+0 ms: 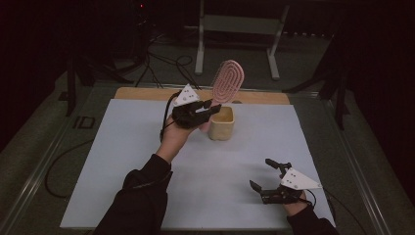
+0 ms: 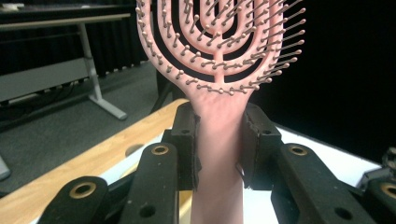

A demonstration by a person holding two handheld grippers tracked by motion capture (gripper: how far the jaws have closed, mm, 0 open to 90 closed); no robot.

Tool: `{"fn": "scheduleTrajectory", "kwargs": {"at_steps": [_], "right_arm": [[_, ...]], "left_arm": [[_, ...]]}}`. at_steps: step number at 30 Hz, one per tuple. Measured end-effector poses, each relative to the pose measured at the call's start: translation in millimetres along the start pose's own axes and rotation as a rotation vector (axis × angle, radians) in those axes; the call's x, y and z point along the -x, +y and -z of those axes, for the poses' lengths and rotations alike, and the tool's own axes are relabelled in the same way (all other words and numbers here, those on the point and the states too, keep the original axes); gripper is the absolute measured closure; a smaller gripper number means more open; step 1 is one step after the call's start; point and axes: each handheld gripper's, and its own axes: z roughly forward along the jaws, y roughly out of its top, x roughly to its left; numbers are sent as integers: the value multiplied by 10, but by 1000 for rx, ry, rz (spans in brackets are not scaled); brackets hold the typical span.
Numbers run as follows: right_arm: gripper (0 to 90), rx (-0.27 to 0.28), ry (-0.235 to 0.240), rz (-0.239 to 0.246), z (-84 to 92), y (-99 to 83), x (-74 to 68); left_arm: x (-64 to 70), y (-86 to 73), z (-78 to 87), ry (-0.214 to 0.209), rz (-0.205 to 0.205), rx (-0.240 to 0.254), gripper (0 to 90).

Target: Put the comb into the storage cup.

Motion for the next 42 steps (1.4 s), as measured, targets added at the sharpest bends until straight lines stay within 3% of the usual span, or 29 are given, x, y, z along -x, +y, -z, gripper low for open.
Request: {"fn": "scheduleTrajectory", "kwargs": {"at_steps": [22,26,30,42], "right_arm": [[89,8,8,-10,6,2,1],[89,9,9,-11,5,1,1],[88,8,11,-11,5,2,-2],[88,10,20,-14,0,-1,-5]], "left_arm": [[-93,196,-454,-48,25,115,704],[-119,167,-519,-64,29,138,704],[-161,108,-601,-50,20,145,704],[-334,-107,-771,-37,62,151,704]]}}
